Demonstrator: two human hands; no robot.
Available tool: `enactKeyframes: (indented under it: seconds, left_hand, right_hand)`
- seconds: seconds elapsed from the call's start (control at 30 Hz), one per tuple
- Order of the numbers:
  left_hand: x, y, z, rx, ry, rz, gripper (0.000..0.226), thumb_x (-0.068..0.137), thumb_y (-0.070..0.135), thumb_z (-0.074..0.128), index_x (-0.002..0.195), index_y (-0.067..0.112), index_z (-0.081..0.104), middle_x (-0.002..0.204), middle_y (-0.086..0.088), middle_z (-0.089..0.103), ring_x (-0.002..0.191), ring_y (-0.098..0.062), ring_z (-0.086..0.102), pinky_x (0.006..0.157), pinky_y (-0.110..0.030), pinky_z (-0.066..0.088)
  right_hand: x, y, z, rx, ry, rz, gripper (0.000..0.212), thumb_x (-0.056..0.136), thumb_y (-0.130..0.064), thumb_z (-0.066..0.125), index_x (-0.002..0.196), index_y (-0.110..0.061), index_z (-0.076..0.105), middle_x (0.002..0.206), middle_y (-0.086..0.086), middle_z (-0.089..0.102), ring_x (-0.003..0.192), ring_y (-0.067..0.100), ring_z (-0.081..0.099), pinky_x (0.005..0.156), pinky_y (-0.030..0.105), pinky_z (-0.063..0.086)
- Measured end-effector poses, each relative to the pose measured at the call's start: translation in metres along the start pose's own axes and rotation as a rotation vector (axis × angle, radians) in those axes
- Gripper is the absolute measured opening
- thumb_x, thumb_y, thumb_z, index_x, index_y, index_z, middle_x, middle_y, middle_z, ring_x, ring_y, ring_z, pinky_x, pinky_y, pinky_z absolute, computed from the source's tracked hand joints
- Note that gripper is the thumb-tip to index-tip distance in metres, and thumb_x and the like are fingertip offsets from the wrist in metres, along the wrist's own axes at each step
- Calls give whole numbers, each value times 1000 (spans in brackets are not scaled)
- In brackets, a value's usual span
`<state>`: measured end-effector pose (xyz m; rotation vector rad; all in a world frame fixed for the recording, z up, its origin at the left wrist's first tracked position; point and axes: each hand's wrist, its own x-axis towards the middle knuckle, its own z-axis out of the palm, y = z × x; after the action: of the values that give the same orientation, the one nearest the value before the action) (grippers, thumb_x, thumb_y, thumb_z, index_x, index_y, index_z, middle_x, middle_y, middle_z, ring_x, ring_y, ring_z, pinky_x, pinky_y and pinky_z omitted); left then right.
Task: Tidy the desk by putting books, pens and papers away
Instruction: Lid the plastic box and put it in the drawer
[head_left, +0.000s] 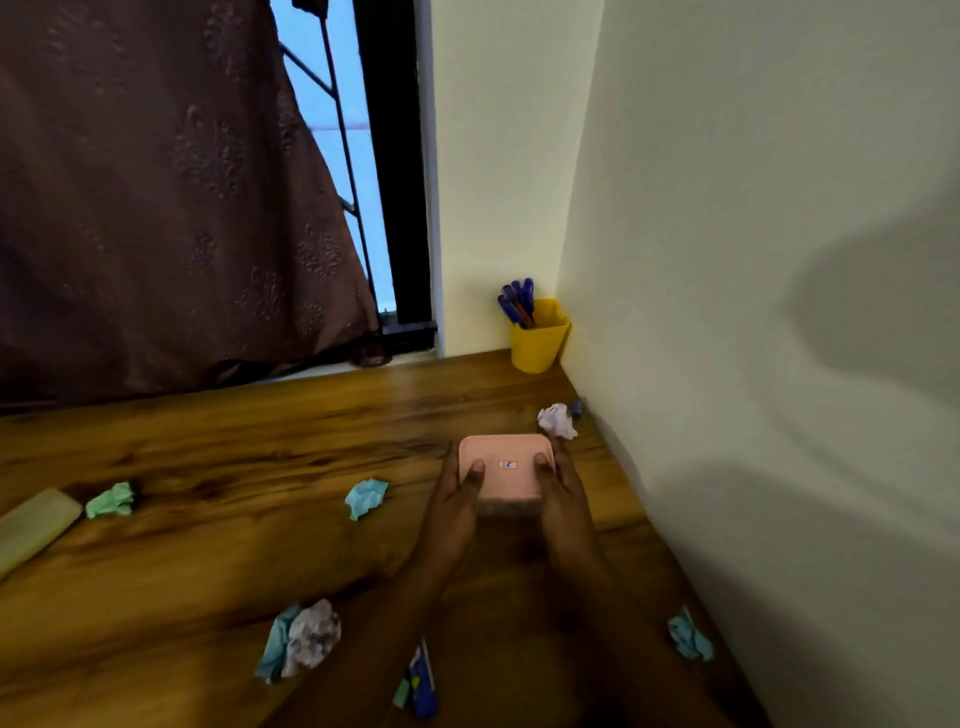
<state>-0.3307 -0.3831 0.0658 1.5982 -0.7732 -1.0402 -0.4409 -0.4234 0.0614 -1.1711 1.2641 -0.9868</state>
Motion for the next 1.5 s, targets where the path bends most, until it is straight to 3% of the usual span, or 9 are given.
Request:
enactKeyframes:
  seconds: [0.2, 0.3, 0.4, 0.53, 0.67, 0.8, 0.9, 1.13, 1.5]
  left_hand:
    - [-46, 13, -45, -109, 37, 81, 52, 96, 28, 48, 145, 35, 29, 143, 6, 40, 123, -15, 46, 91, -18, 46]
    - [-81, 19, -89, -264, 113, 97, 48, 95, 27, 51, 135, 48, 36, 140, 7, 47, 118, -18, 52, 84, -30, 55]
    - [-119, 17, -148, -360, 208, 159, 43, 96, 13, 48, 132, 35, 43, 115, 12, 65, 86, -7, 66, 62, -17, 55]
    - [-175, 6, -246, -470, 337, 192, 43, 91, 4, 50, 127, 28, 51, 124, 2, 60, 102, -5, 63, 79, -20, 54]
    - [-234, -26, -355, -437, 524, 131, 41, 88, 8, 57, 125, 26, 55, 122, -1, 64, 104, -13, 63, 87, -26, 53]
    - [-283, -54, -445, -459, 680, 67, 34, 89, 9, 57, 117, 28, 58, 112, -2, 68, 98, -19, 65, 82, -33, 56]
    - [-310, -67, -504, -457, 775, 40, 33, 89, 12, 59, 116, 31, 58, 116, -6, 65, 102, -26, 62, 88, -44, 53]
    - [-302, -89, -610, -387, 810, 59, 35, 95, 20, 53, 127, 33, 50, 116, 4, 62, 101, -11, 60, 69, -18, 51]
    - [-226, -118, -731, -407, 730, -35, 25, 95, 17, 52, 118, 26, 54, 109, 1, 66, 91, -11, 65, 63, -18, 55]
  right_hand:
    - [-61, -30, 25, 157, -24, -19, 43, 97, -26, 46, 139, -33, 38, 135, -3, 47, 119, 19, 50, 98, 41, 47]
    - [-98, -49, 60, 154, -65, -74, 41, 97, -20, 45, 137, -30, 40, 123, -11, 49, 108, 10, 51, 80, 19, 49]
    - [-137, -53, 114, 219, -121, -80, 40, 96, -12, 47, 133, -24, 46, 123, -9, 54, 94, 1, 55, 67, 10, 48]
    - [-210, -44, 200, 258, -237, 34, 39, 94, -15, 49, 132, -26, 50, 127, 3, 58, 104, 18, 58, 79, 30, 51]
    - [-306, -36, 288, 266, -370, 48, 47, 91, -6, 52, 136, -19, 45, 126, 2, 53, 91, 4, 56, 63, 11, 48]
    - [-381, -10, 371, 176, -524, 94, 56, 91, -8, 53, 142, -26, 36, 140, 3, 47, 114, 20, 51, 93, 33, 46]
    - [-423, -4, 422, 119, -606, 111, 57, 92, -8, 52, 142, -29, 33, 140, 2, 47, 113, 18, 48, 95, 32, 42]
    - [-446, 4, 523, -12, -759, 76, 64, 95, -14, 51, 147, -31, 18, 139, 0, 42, 110, 11, 44, 87, 24, 40]
    - [-428, 52, 660, -116, -639, -18, 72, 88, -14, 60, 147, -19, 19, 149, 10, 31, 131, 22, 39, 101, 43, 46]
